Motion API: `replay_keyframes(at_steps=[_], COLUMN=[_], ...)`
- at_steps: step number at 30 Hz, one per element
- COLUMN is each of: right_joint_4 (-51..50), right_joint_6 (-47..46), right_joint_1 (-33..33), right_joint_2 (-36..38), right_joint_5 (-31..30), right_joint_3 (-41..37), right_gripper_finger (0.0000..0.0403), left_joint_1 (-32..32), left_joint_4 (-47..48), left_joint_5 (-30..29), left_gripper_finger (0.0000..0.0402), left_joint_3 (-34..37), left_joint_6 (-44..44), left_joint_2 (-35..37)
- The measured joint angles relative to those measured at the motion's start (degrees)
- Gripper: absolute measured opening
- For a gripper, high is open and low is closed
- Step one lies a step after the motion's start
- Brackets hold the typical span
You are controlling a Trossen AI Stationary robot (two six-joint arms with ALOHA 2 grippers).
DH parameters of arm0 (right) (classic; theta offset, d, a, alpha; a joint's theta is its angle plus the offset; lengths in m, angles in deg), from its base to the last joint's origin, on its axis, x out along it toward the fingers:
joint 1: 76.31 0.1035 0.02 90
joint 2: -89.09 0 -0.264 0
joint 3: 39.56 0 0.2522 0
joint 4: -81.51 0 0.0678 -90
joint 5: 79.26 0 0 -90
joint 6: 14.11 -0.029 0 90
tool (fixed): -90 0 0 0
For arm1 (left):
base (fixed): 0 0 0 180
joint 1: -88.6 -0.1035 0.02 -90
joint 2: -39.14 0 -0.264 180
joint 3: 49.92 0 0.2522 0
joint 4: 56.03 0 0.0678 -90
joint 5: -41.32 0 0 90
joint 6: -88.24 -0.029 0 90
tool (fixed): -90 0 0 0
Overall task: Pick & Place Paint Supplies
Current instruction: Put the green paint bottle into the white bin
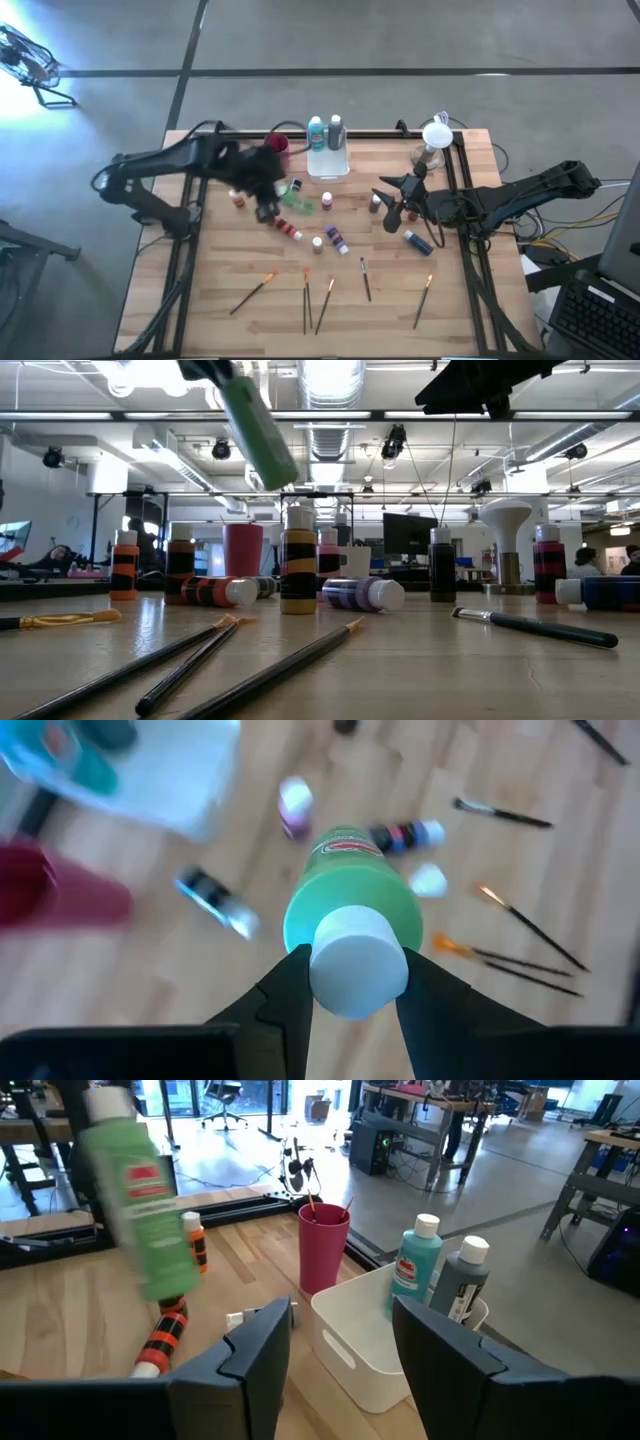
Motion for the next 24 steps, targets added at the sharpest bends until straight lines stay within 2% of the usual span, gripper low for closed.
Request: replay_keyframes(at_steps=[4,10,20,24], right_joint_4=[0.0,-0.3,-3.3,-5.7], right_joint_6=[-0.1,0.6,3.0,3.0], right_joint_1=[0.0,-0.1,-4.4,-7.4], right_joint_2=[0.0,1.4,6.4,6.7], right_joint_5=[-1.1,-5.2,-5.3,-2.6], right_joint_3=[0.0,0.6,2.0,1.9], right_gripper_finger=[0.0180,0.0167,0.0152,0.0148], left_joint_1=[-5.6,-13.1,-22.1,-24.1], left_joint_4=[0.1,1.6,9.2,7.7], left_joint_5=[0.7,4.0,3.7,4.2], left_gripper_finger=[0.0120,0.0120,0.0120,0.0120], left_joint_3=[-7.3,-19.0,-36.7,-37.0], left_joint_6=[-9.4,-16.5,-18.5,-19.4], left_joint_2=[-7.2,-17.8,-33.2,-35.5])
